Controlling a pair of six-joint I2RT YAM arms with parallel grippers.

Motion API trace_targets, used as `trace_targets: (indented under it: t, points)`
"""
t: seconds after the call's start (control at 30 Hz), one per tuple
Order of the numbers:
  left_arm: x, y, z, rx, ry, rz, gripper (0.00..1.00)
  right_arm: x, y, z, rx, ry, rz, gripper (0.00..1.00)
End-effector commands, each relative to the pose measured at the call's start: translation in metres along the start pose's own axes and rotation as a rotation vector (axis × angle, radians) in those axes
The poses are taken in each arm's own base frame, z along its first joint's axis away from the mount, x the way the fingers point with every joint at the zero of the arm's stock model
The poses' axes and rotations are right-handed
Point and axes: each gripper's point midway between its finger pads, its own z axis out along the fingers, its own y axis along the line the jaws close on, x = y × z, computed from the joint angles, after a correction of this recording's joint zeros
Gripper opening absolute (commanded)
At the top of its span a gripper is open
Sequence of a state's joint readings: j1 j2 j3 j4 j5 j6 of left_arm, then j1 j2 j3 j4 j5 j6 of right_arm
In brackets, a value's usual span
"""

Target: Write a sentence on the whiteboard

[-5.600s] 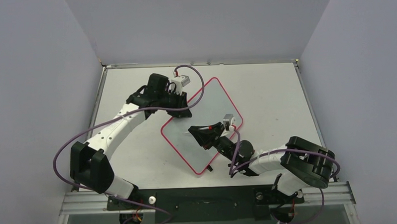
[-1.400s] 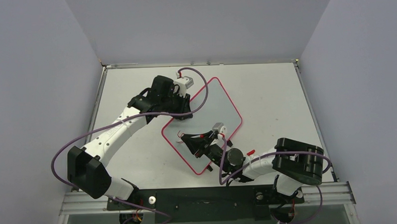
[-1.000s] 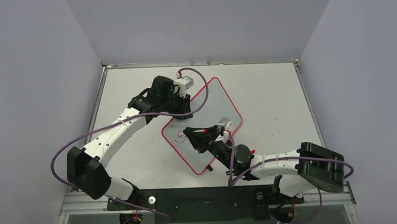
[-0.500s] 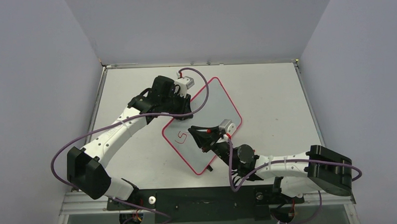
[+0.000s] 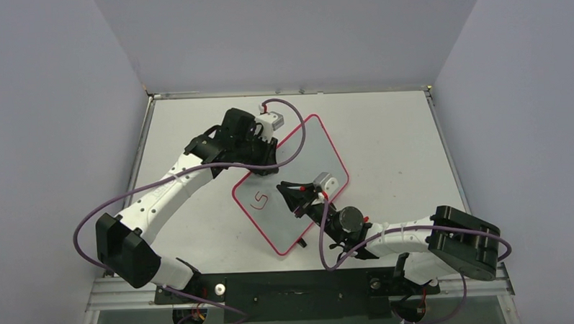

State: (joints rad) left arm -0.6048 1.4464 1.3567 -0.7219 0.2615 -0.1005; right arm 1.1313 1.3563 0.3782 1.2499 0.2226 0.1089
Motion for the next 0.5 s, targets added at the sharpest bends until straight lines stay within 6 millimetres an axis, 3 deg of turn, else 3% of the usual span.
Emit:
trace_targets:
  t: [0.0, 0.23, 0.47]
  points:
    - [0.009, 0.034, -0.004, -0.168, 0.024, 0.124, 0.0, -0.022, 0.005, 0.002, -0.037, -0.089, 0.027, 0.0]
    - [0.02, 0.04, 0.002, -0.187, 0.024, 0.125, 0.0, -0.021, 0.007, 0.001, -0.06, -0.087, 0.027, 0.0]
    - [0.016, 0.043, -0.001, -0.206, 0.008, 0.131, 0.0, -0.022, 0.005, 0.001, -0.063, -0.093, 0.028, 0.0]
